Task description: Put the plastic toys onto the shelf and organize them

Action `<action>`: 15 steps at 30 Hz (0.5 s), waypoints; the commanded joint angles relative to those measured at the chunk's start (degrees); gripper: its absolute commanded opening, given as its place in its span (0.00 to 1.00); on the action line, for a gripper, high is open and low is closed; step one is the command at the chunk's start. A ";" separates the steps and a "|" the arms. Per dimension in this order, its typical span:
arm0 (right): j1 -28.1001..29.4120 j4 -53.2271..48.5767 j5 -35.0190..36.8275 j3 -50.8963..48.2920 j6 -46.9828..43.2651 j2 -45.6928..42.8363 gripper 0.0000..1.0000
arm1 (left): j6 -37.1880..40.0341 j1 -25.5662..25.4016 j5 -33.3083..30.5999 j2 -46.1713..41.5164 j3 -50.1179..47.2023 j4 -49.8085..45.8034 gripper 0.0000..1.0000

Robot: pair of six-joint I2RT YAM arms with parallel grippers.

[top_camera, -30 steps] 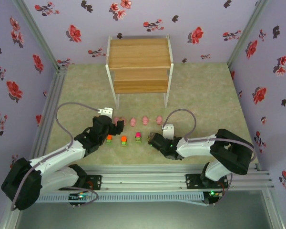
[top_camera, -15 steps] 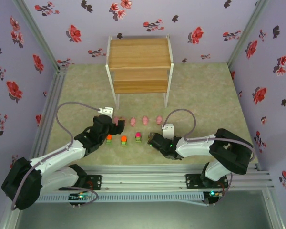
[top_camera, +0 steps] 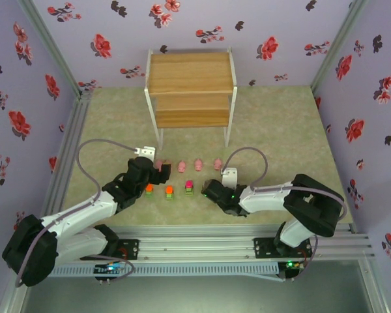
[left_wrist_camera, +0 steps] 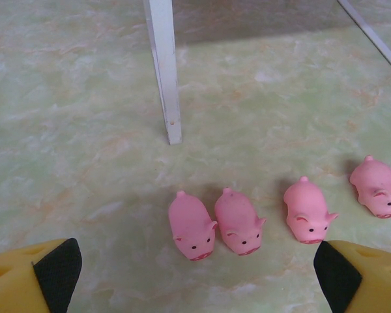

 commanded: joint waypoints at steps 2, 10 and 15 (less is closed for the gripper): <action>-1.44 -0.36 2.28 1.19 1.08 2.16 0.16 | 0.30 0.39 0.32 0.16 1.88 0.18 0.96; -1.40 -1.87 3.39 -0.07 0.97 -0.16 0.03 | 0.70 0.34 2.35 1.25 2.31 0.59 0.96; -1.37 -4.96 4.63 0.47 -1.03 -4.62 0.00 | 0.92 0.38 5.00 3.42 3.26 0.78 0.95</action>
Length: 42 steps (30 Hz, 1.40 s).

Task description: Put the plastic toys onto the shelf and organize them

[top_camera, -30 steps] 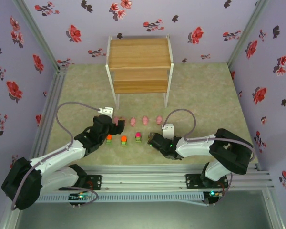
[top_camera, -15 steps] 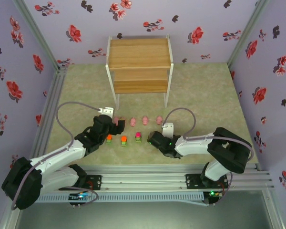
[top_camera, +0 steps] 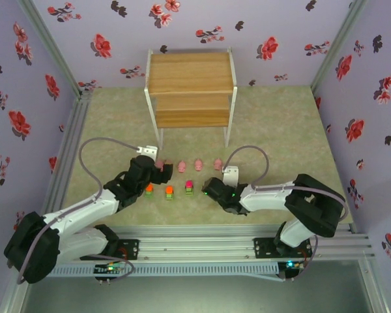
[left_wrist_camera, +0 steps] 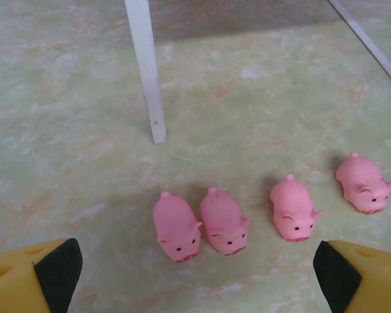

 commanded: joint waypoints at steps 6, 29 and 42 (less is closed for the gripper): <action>-0.37 -8.27 4.84 3.23 -4.43 -8.15 0.00 | 1.01 0.39 6.81 2.31 1.79 2.89 0.96; -9.89 -14.71 -1.91 31.66 -24.18 -2.96 0.00 | 4.53 -3.91 17.11 9.67 5.45 5.23 0.94; -14.37 -17.49 -5.06 44.10 -28.33 4.52 0.00 | 4.65 -4.16 17.11 9.56 5.55 5.76 0.94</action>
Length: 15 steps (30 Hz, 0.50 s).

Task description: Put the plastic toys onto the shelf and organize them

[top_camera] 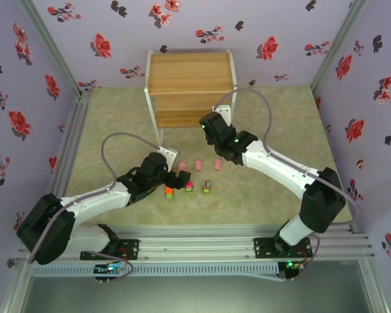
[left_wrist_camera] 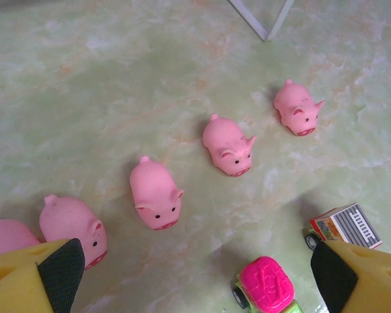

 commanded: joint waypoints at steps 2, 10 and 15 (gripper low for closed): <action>-0.62 -1.97 -0.47 3.98 -2.09 2.20 0.00 | 1.24 -0.34 0.84 0.07 1.55 1.37 0.94; -2.26 -2.09 -0.66 7.63 -2.26 6.27 0.00 | 1.23 -0.32 0.79 -0.02 1.50 1.41 0.94; -3.16 -1.42 -1.10 9.28 -2.52 8.53 0.00 | 1.25 -0.35 0.79 -0.05 1.50 1.41 0.94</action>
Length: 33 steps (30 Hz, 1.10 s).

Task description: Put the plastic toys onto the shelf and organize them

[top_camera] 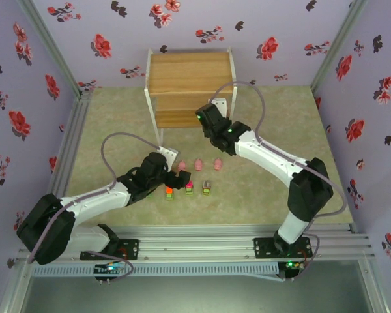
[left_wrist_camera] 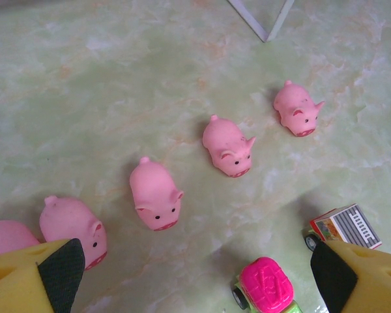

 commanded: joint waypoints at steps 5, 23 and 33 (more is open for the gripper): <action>-1.14 0.80 -0.62 3.06 -1.68 3.12 0.00 | 1.11 -0.32 0.80 0.12 1.54 1.39 0.93; -2.49 4.46 1.37 2.46 1.04 5.79 0.00 | 0.98 -0.36 0.87 0.57 1.90 1.11 0.93; -2.49 4.92 3.91 3.09 2.62 7.06 0.00 | 0.91 -0.32 0.98 0.95 2.03 0.95 0.92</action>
